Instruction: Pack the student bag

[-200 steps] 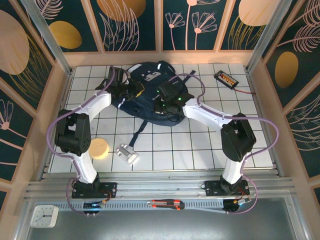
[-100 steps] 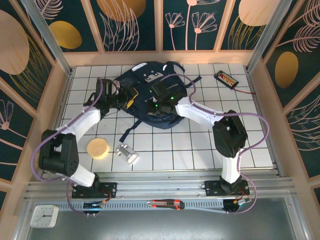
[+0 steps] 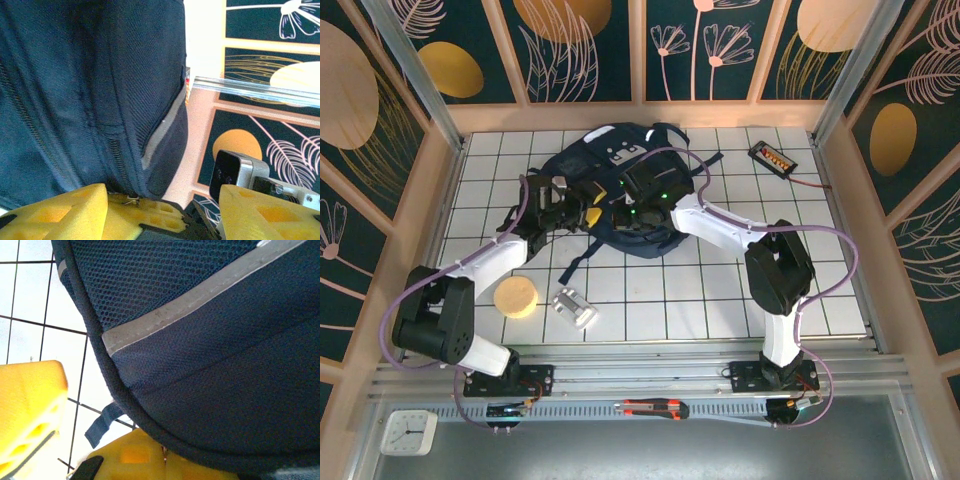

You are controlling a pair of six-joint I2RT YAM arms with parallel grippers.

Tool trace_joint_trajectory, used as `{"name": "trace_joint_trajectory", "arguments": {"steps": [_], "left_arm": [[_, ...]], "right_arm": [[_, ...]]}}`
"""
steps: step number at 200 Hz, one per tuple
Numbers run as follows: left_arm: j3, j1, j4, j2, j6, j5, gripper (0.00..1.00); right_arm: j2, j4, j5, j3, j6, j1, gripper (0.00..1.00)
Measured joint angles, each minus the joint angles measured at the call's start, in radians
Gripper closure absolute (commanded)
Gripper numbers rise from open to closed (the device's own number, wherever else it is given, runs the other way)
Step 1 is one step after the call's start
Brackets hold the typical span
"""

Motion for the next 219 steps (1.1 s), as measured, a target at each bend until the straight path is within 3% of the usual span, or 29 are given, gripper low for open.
{"name": "trace_joint_trajectory", "arguments": {"steps": [131,184,219], "left_arm": [[0.032,-0.01,0.02,0.119,-0.022,-0.003,0.46],[0.048,-0.01,0.027,0.135,-0.023,-0.003,0.61],[0.048,-0.01,0.026,0.142,-0.027,-0.003,0.8]], "right_arm": [[0.001,0.0,0.0,0.0,0.002,0.001,1.0],[0.005,0.0,0.0,0.0,0.004,0.014,1.0],[0.006,0.001,0.003,0.0,0.006,0.018,1.0]]}}
